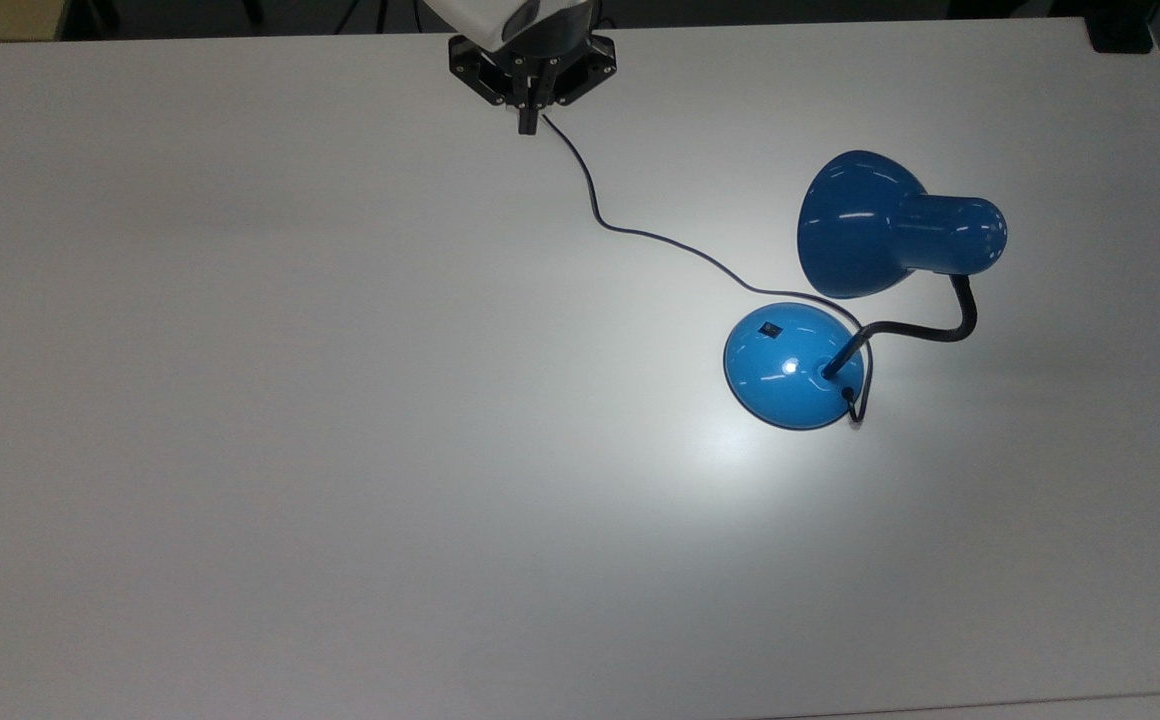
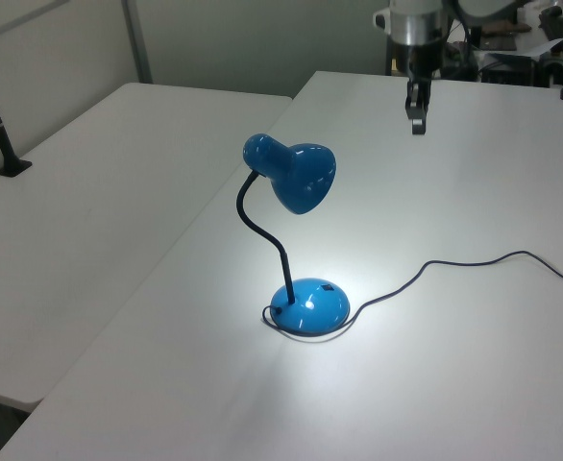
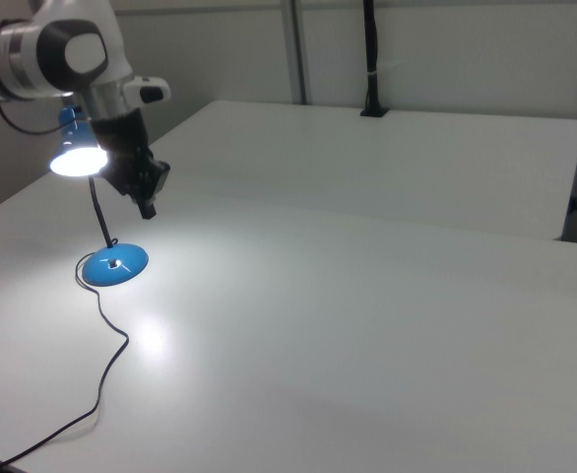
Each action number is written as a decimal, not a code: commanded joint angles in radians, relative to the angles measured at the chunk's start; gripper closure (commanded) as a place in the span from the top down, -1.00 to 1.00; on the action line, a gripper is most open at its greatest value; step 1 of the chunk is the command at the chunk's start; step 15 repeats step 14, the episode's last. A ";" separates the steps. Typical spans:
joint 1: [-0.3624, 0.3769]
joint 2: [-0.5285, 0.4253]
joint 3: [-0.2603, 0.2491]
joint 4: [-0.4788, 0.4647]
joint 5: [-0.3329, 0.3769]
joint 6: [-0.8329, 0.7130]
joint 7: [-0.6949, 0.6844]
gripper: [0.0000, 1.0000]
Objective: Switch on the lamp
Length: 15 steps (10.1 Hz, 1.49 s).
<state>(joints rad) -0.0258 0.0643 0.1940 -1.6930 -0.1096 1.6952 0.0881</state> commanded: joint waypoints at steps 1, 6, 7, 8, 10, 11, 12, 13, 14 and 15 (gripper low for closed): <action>-0.058 -0.055 0.001 0.064 0.001 -0.057 0.018 -0.86; -0.060 -0.058 0.001 0.062 0.001 -0.061 0.028 1.00; -0.059 -0.058 0.001 0.062 0.001 -0.061 0.028 1.00; -0.060 -0.058 0.001 0.064 0.001 -0.061 0.030 1.00; -0.059 -0.060 -0.001 0.065 0.002 -0.075 0.030 1.00; -0.059 -0.060 -0.001 0.067 0.002 -0.084 0.030 1.00; -0.059 -0.054 -0.001 0.091 0.005 -0.106 0.028 1.00; -0.059 -0.054 -0.001 0.093 0.010 -0.118 0.028 1.00; -0.059 -0.052 -0.001 0.093 0.010 -0.117 0.028 1.00; -0.059 -0.052 -0.001 0.093 0.010 -0.117 0.028 1.00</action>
